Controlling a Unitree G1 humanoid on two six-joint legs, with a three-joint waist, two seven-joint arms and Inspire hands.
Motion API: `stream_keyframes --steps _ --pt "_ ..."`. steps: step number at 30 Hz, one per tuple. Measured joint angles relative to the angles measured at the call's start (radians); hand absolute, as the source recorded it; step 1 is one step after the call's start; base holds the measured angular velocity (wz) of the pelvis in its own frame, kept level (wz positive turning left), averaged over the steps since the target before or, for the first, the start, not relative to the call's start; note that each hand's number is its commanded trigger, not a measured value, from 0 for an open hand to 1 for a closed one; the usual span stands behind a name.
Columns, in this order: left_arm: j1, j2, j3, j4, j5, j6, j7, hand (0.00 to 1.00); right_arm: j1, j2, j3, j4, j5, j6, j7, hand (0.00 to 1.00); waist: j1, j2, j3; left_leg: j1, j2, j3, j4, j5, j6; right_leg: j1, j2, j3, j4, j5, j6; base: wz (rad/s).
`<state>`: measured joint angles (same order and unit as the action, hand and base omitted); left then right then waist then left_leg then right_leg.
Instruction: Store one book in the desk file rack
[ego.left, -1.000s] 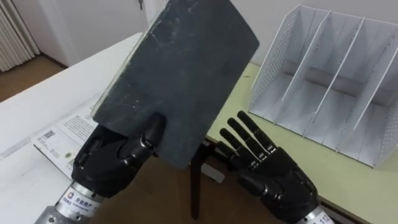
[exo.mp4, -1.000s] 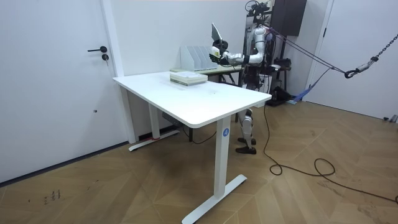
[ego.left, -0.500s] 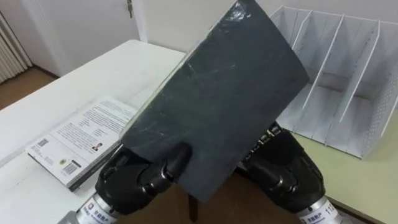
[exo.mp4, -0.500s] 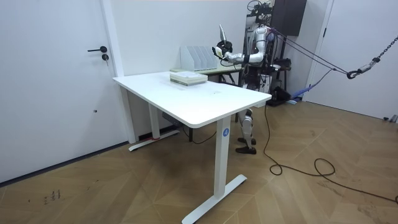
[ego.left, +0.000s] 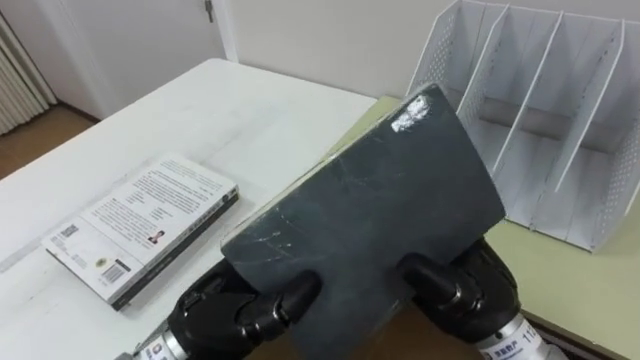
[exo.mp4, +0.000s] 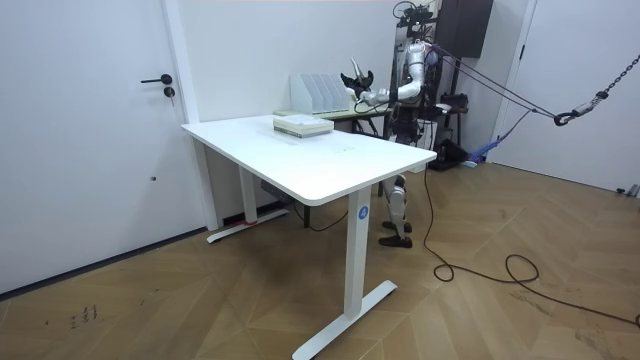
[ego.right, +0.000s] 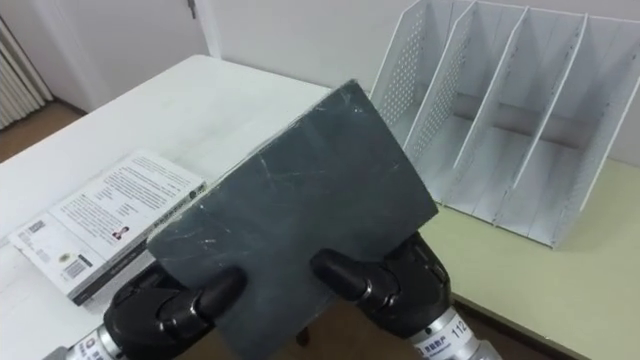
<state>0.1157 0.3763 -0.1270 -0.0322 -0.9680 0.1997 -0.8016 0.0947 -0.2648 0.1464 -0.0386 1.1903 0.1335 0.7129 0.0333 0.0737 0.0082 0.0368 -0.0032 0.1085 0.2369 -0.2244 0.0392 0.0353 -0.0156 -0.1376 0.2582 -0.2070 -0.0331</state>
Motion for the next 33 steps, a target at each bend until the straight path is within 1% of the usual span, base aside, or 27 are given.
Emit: stream_keyframes --steps 2,5,7,10,12,13,14,15,16,17,18,19,22,25,30,31,32,33 --pt "0.0 0.001 0.003 0.0 -0.001 0.003 -0.012 1.0 0.0 -0.013 -0.001 0.0 0.012 0.005 0.002 0.0 0.004 0.002 -0.0012 -0.003 0.001 0.0 -0.001 0.0 0.0 -0.002 0.0 0.0 0.0 0.0 0.0 0.0" --pt "0.0 0.014 0.011 0.0 0.0 0.015 -0.026 1.0 0.0 -0.02 -0.015 0.0 0.021 0.014 0.012 0.0 0.006 0.003 -0.0025 -0.004 0.001 0.0 0.004 0.0 0.0 -0.003 0.001 0.0 -0.001 -0.001 -0.001 0.0" --pt "0.0 0.04 0.012 0.0 0.0 0.021 -0.039 1.0 0.0 -0.03 -0.015 0.0 0.027 0.024 0.014 0.0 0.006 0.004 -0.0042 -0.002 0.001 0.0 0.006 0.0 0.0 -0.004 0.0 0.0 0.0 -0.001 -0.001 0.0" --pt "-0.002 0.057 0.016 0.0 0.0 0.023 -0.039 1.0 0.001 -0.057 -0.016 0.0 0.035 0.032 0.018 0.0 0.012 0.005 -0.005 0.0 0.001 0.0 0.006 0.0 0.0 -0.004 0.0 0.001 0.0 -0.001 -0.001 -0.01" --pt "-0.012 0.064 0.017 0.0 0.0 0.035 -0.039 1.0 0.0 -0.066 -0.018 0.0 0.037 0.035 0.02 0.0 0.026 0.004 -0.0056 0.001 0.001 0.002 0.007 0.0 -0.001 -0.004 0.0 0.002 -0.001 -0.001 -0.001 -0.02" --pt "-0.015 0.065 0.022 0.0 0.0 0.04 -0.04 1.0 0.0 -0.067 -0.02 -0.001 0.043 0.041 0.02 0.04 0.032 0.005 -0.0062 0.001 0.001 0.002 0.008 0.0 -0.001 -0.004 0.0 0.002 0.0 -0.001 -0.001 0.0" --pt "-0.015 0.065 0.028 0.0 0.0 0.043 -0.041 1.0 0.001 -0.067 -0.02 -0.004 0.046 0.044 0.02 0.35 0.034 0.005 -0.0064 0.001 0.001 0.002 0.008 0.0 -0.001 -0.003 0.0 0.002 0.0 -0.001 -0.001 0.0" --pt "-0.015 0.069 0.037 0.0 0.0 0.044 -0.043 1.0 0.0 -0.069 -0.02 -0.009 0.059 0.05 0.021 0.51 0.037 0.006 -0.007 0.002 0.001 0.002 0.009 0.0 -0.001 -0.003 0.0 0.002 0.0 -0.001 -0.001 0.0" --pt "-0.015 0.073 0.045 0.0 0.0 0.047 -0.046 1.0 0.0 -0.074 -0.02 -0.013 0.066 0.055 0.023 0.57 0.041 0.005 -0.0076 0.002 0.001 0.003 0.01 0.0 -0.001 -0.002 0.0 0.002 0.001 -0.001 -0.001 0.0" --pt "-0.016 0.076 0.047 0.001 0.0 0.049 -0.047 1.0 0.0 -0.079 -0.02 -0.013 0.066 0.058 0.023 0.61 0.043 0.004 -0.0082 0.002 0.001 0.003 0.012 0.0 -0.001 -0.001 -0.001 0.002 0.001 -0.001 -0.001 0.0" --pt "-0.019 0.081 0.048 0.003 0.0 0.052 -0.049 1.0 0.0 -0.087 -0.021 -0.013 0.067 0.064 0.023 0.76 0.048 0.003 -0.0097 0.002 0.001 0.003 0.014 0.0 -0.001 0.0 -0.001 0.001 0.002 -0.001 -0.001 0.0" --pt "-0.025 0.082 0.048 0.012 0.0 0.057 -0.056 1.0 0.0 -0.092 -0.021 -0.013 0.067 0.068 0.023 1.0 0.052 0.001 -0.0112 0.002 0.001 0.003 0.016 0.0 -0.001 0.0 -0.001 0.001 0.002 -0.001 -0.001 0.0" --pt "-0.031 0.083 0.048 0.017 0.0 0.062 -0.057 1.0 0.0 -0.092 -0.021 -0.013 0.07 0.072 0.023 1.0 0.053 -0.003 -0.0135 0.0 0.002 0.003 0.021 0.0 0.0 0.001 -0.001 -0.002 0.001 -0.001 -0.001 0.0" --pt "-0.033 0.084 0.048 0.017 0.0 0.062 -0.057 1.0 0.0 -0.092 -0.021 -0.013 0.071 0.074 0.023 1.0 0.053 -0.003 -0.014 0.001 0.002 0.003 0.022 0.0 0.0 0.002 -0.001 -0.003 0.001 -0.001 -0.001 0.0" --pt "-0.033 0.084 0.047 0.017 0.0 0.062 -0.076 1.0 0.0 -0.093 -0.02 -0.013 0.07 0.083 0.022 1.0 0.052 -0.008 -0.0121 -0.005 0.003 0.003 0.023 0.0 -0.001 0.001 -0.001 -0.005 0.002 -0.002 -0.004 0.0" --pt "-0.033 0.084 0.047 0.017 0.0 0.062 -0.08 0.98 0.0 -0.093 -0.02 -0.013 0.07 0.085 0.022 1.0 0.052 -0.009 -0.0114 -0.007 0.004 0.003 0.023 0.0 -0.001 -0.001 -0.001 -0.006 0.002 -0.002 -0.004 0.0" --pt "-0.033 0.084 0.047 0.017 0.0 0.062 -0.083 0.37 0.0 -0.093 -0.02 -0.013 0.069 0.086 0.023 1.0 0.053 -0.01 -0.011 -0.007 0.004 0.003 0.023 0.0 -0.001 -0.001 0.0 -0.006 0.004 -0.002 -0.004 0.0" --pt "-0.033 0.084 0.046 0.017 0.001 0.063 -0.089 0.15 0.0 -0.093 -0.02 -0.013 0.068 0.086 0.024 1.0 0.053 -0.013 -0.0095 -0.007 0.004 0.003 0.024 0.0 -0.001 -0.001 0.0 -0.005 0.008 -0.002 -0.004 0.0"
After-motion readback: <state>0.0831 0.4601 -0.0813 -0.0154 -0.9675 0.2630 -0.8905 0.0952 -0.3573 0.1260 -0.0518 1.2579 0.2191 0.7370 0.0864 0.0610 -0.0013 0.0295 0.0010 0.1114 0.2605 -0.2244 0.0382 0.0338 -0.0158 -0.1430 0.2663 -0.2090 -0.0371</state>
